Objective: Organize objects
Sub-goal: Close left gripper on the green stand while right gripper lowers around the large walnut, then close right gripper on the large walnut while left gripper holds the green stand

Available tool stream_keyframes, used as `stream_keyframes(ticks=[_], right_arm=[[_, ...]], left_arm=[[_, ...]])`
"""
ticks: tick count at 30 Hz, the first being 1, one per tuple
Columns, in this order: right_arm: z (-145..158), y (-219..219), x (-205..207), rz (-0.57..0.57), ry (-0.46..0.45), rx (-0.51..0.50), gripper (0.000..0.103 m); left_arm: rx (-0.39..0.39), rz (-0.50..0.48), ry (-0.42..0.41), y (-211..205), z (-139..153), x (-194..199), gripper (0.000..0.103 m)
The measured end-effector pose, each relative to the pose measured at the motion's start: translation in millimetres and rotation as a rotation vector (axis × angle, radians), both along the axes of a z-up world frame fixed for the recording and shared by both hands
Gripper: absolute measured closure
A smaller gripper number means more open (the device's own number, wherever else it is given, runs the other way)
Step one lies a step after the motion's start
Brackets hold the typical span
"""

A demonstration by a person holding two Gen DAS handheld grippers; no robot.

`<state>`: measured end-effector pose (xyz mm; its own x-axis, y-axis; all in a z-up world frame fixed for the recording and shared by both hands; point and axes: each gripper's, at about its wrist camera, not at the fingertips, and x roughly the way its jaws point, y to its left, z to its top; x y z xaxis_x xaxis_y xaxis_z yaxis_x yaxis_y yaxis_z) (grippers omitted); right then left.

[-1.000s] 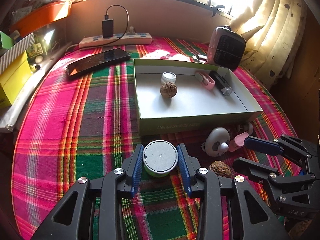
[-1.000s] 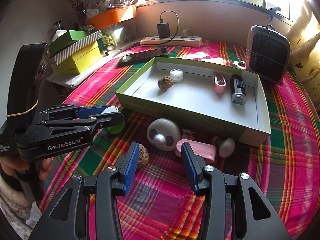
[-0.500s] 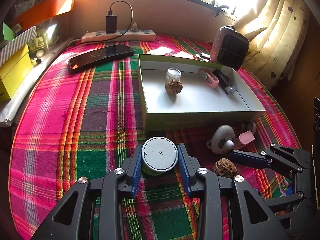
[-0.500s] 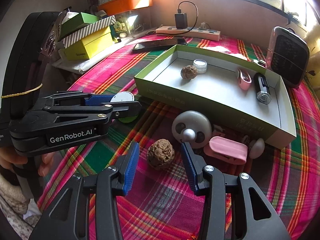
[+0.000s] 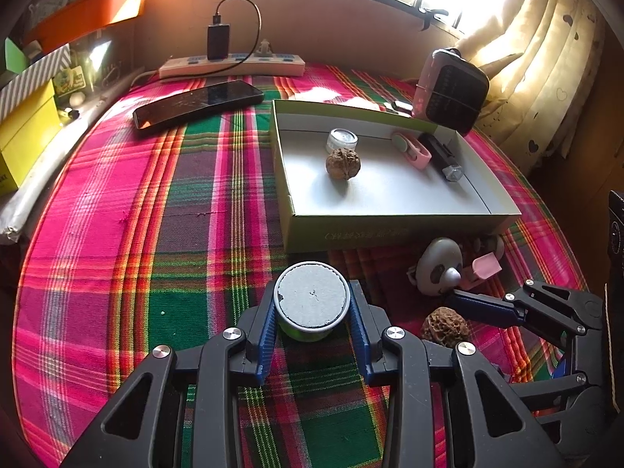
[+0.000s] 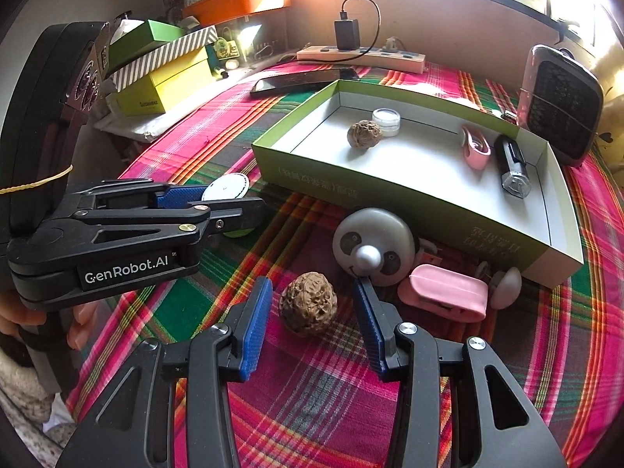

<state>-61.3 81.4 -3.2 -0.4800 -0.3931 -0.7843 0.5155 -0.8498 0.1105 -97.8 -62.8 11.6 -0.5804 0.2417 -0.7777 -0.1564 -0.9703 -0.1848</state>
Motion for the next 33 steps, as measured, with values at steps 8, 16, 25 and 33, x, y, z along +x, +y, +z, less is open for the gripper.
stream_keyframes(ticks=[8, 16, 25, 33], right_arm=[[0.1, 0.1, -0.1, -0.004, 0.005, 0.002, 0.073], [0.6, 0.1, 1.5, -0.009, 0.006, 0.0, 0.073], [0.6, -0.1, 2.1, -0.009, 0.005, -0.001, 0.073], [2.3, 1.3, 3.0, -0.01, 0.007, -0.009, 0.073]], left_arm=[[-0.002, -0.001, 0.002, -0.2, 0.2, 0.7, 0.072], [-0.002, 0.0, 0.002, 0.5, 0.3, 1.2, 0.072], [-0.005, -0.001, 0.003, -0.3, 1.0, 1.1, 0.072], [-0.011, 0.002, 0.009, -2.3, 3.0, 1.2, 0.072]])
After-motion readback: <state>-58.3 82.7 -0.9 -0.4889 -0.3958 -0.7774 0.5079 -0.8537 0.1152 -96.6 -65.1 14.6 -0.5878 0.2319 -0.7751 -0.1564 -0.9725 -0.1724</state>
